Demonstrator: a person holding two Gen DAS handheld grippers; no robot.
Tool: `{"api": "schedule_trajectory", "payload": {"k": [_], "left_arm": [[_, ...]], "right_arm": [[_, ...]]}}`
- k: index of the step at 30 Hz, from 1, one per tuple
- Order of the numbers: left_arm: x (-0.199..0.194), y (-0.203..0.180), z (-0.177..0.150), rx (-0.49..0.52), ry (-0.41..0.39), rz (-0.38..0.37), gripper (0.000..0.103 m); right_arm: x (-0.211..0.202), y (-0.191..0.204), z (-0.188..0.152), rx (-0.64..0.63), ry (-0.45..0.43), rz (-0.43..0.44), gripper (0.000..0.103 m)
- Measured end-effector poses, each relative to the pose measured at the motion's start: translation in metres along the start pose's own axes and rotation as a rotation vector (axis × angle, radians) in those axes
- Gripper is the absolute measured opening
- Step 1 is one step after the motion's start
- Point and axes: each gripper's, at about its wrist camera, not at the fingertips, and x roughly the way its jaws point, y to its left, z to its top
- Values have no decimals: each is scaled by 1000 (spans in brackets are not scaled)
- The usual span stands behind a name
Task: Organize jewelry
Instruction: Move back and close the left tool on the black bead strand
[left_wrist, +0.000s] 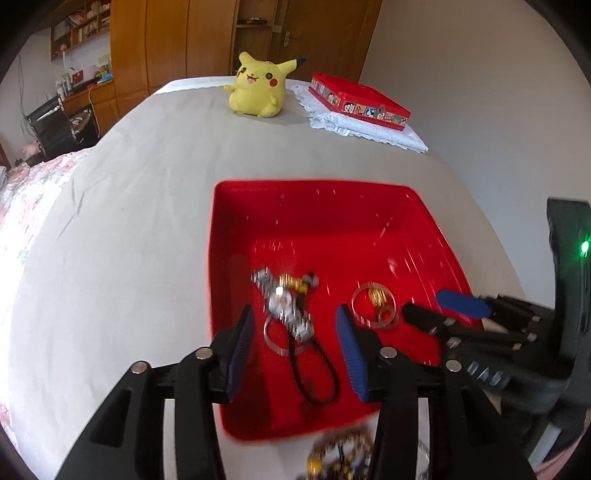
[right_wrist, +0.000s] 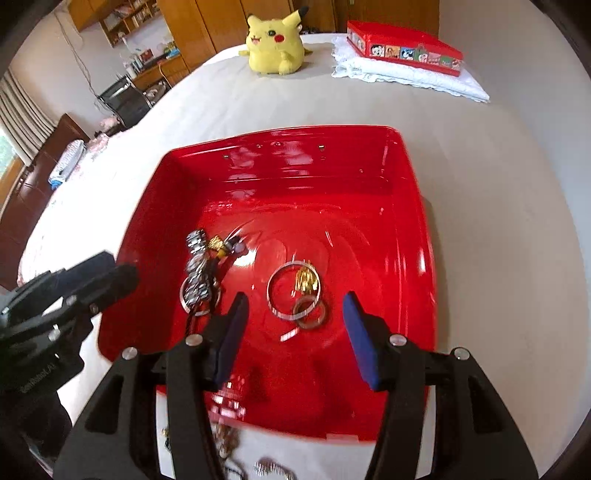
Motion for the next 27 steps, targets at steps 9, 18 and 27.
{"api": "schedule_trajectory", "payload": {"k": [9,18,27], "left_arm": [[-35,-7,-77,22,92,15,46],[-29,-16,-125,17,174,23,48],[-13,-30,-136,-16,197,17,52]], "right_arm": [[-45,-2,-63,-52,-32,-3,51],[-81,-13,-124,-38,-31,86,50],[-81,-21,-157,-6,-33,129,50]]}}
